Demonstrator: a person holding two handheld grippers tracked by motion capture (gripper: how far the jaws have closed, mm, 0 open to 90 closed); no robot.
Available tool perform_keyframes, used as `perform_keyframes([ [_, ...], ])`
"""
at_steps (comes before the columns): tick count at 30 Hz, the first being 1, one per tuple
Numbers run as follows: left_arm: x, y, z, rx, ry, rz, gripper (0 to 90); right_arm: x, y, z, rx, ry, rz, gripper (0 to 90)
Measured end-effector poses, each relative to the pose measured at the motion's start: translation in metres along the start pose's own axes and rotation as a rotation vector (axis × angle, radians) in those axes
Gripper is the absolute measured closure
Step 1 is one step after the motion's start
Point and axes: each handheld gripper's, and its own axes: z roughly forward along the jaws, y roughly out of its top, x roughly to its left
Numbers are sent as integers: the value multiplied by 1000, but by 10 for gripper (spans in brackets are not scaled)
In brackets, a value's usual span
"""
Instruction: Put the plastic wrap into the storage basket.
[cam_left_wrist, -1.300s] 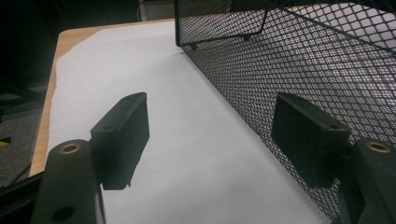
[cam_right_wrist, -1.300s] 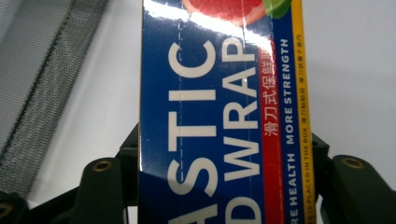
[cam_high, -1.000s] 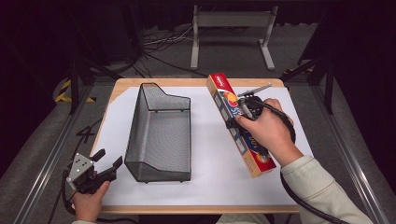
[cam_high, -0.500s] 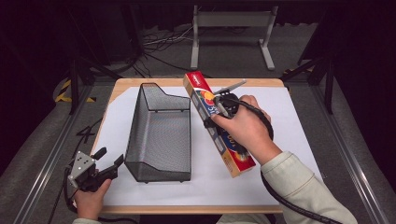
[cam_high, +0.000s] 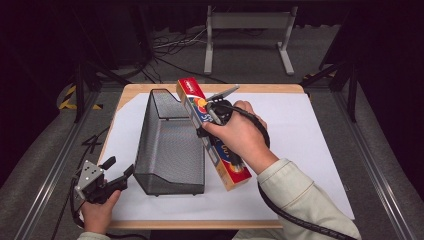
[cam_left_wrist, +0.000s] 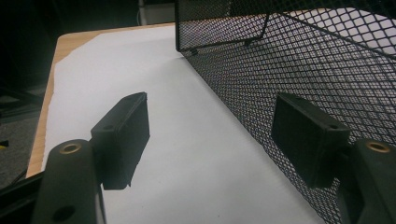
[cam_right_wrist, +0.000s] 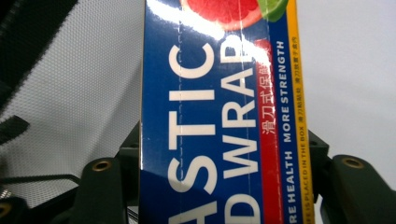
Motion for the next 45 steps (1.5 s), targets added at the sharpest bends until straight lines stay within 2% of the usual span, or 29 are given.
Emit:
perform_keyframes([
  [4, 0, 0, 0, -3, 1, -1, 288, 9, 2, 7, 2, -6, 2, 401],
  [7, 0, 0, 0, -3, 2, 0, 288, 14, 4, 13, 19, -5, 21, 401],
  [10, 1, 0, 0, -3, 1, 4, 288, 20, 7, 19, 22, 17, 49, 401],
  [18, 1, 0, 0, -3, 0, 5, 289, 39, 8, 36, 47, 15, 63, 401],
  [24, 1, -1, -1, -1, 1, 6, 289, 44, 4, 49, 62, -6, 57, 401],
  [33, 1, -1, -1, 1, 7, 3, 290, 51, 0, 63, 88, -11, 46, 399],
  [40, 1, -3, -4, 3, -1, -2, 285, 54, 0, 72, 132, -14, 51, 394],
  [45, 2, -5, -7, 5, 1, 1, 283, 57, -1, 84, 167, -41, 40, 392],
])
